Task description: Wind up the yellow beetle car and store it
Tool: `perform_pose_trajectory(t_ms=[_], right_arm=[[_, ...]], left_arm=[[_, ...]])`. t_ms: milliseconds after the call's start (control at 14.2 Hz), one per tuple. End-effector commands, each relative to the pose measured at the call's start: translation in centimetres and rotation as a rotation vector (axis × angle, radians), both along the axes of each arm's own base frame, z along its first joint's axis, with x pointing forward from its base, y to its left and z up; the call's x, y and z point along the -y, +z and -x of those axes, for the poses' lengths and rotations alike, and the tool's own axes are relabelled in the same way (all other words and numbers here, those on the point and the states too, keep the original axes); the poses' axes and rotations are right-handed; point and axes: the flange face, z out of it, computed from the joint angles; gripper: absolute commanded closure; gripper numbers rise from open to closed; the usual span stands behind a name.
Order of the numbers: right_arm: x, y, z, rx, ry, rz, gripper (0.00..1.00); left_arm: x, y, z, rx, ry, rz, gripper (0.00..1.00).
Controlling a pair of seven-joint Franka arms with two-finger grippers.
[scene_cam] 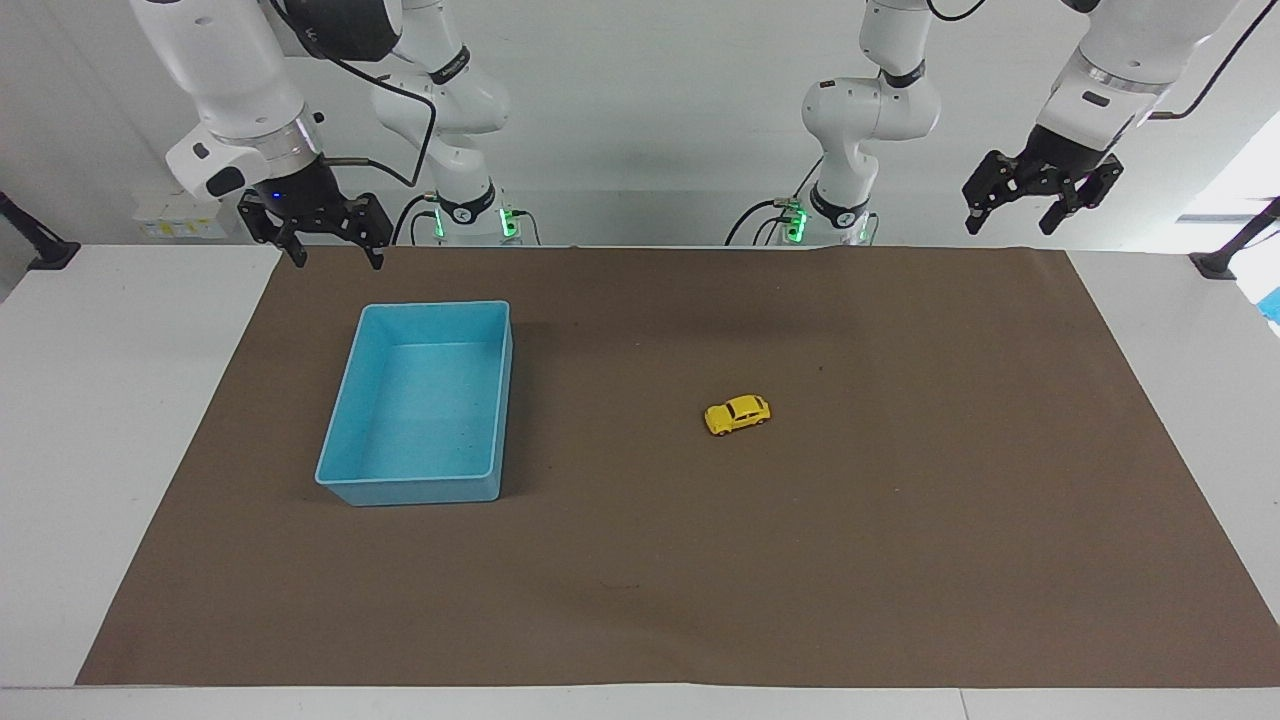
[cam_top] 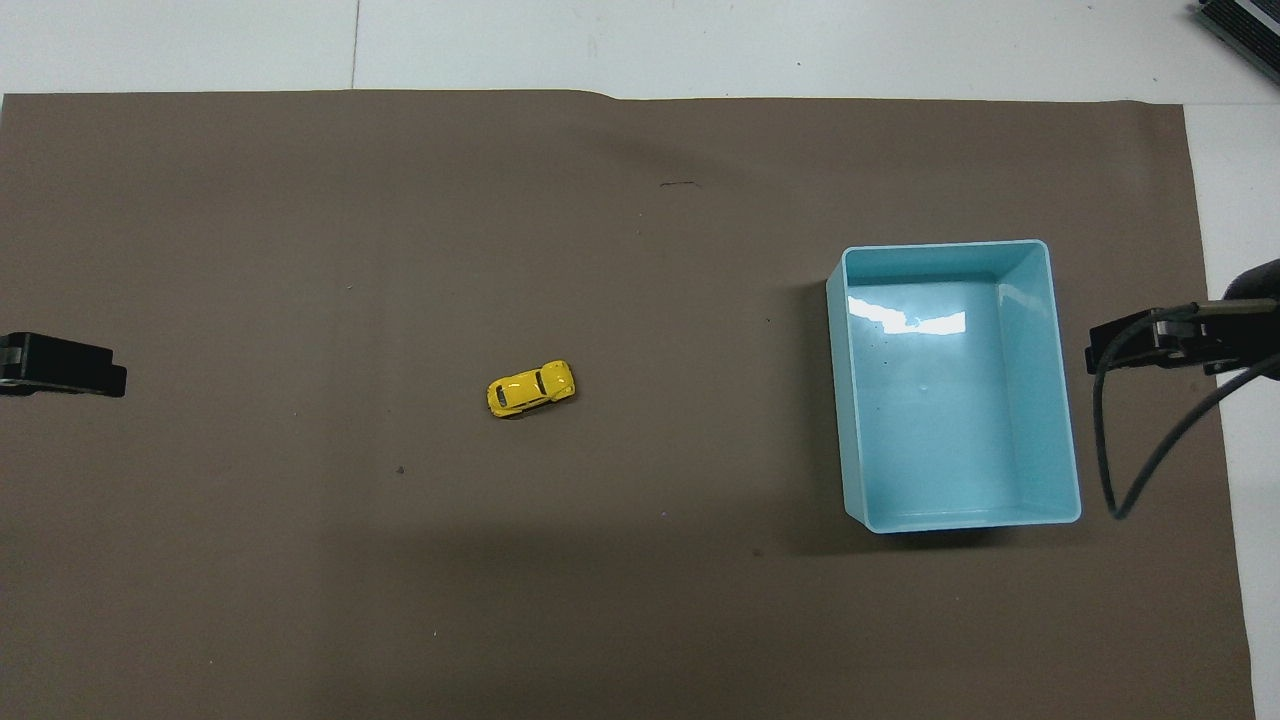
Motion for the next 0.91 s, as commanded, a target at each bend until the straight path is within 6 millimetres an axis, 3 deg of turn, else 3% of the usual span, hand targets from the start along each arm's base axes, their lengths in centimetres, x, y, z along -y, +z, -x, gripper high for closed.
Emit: perform_pose_trajectory(t_ms=[0,844], right_arm=[[0.2,0.3,0.5,0.011,-0.001,-0.015,0.0],[0.2,0.3,0.5,0.011,-0.001,-0.015,0.0]], left_arm=[[-0.5,0.3,0.4,-0.002,0.014,-0.004,0.0],[1.0,-0.2,0.7,-0.017,0.048,-0.007,0.0]])
